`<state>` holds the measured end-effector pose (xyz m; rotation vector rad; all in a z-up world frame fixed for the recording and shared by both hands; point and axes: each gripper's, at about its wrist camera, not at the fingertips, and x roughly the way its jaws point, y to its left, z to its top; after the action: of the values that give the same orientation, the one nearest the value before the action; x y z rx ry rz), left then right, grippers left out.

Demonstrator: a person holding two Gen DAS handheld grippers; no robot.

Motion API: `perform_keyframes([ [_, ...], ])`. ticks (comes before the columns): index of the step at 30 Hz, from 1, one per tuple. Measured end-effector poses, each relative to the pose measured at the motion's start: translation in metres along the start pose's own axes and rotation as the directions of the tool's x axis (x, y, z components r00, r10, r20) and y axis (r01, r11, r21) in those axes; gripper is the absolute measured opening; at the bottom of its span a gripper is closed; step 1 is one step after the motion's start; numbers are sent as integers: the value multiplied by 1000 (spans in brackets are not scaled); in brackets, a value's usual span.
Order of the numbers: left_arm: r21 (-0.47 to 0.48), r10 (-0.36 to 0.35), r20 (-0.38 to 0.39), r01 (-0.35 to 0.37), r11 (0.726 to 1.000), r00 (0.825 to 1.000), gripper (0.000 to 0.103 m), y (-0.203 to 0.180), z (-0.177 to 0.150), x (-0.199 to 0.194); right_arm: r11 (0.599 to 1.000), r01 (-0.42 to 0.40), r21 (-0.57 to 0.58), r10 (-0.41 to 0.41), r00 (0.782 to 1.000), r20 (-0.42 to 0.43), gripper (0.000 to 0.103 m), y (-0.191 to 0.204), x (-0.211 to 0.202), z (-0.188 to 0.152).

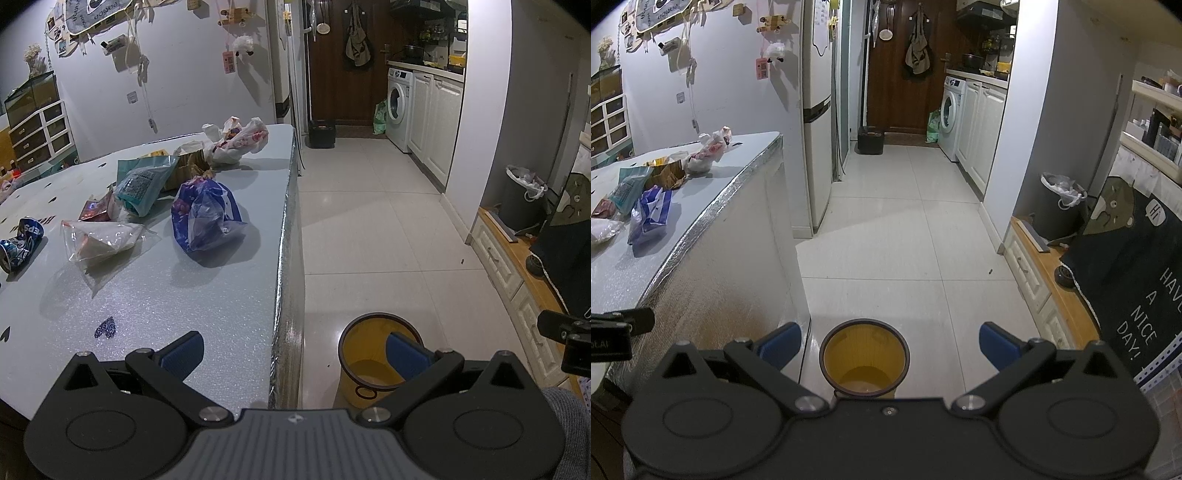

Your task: Collect trash

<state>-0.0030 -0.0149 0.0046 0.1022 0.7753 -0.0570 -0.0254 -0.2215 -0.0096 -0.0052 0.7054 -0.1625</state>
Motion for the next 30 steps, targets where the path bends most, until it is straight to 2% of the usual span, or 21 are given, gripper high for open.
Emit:
perform_keyframes([
  [17,-24,-11,8,11,1000,1000,103,8,1,4,1000,-1,15,1,1000,6,103,-2,-1,1],
  [21,-42,-18,14,19,999,1000,103,15,4,8,999,-29,33,28,999,18,103,-5,3,2],
  [24,-50,3,25,-2,999,1000,103,22,9,13,997,-59,42,58,997,42,103,-4,8,5],
  [30,-86,15,37,-11,996,999,103,47,18,21,993,-115,2,114,987,114,103,8,16,18],
])
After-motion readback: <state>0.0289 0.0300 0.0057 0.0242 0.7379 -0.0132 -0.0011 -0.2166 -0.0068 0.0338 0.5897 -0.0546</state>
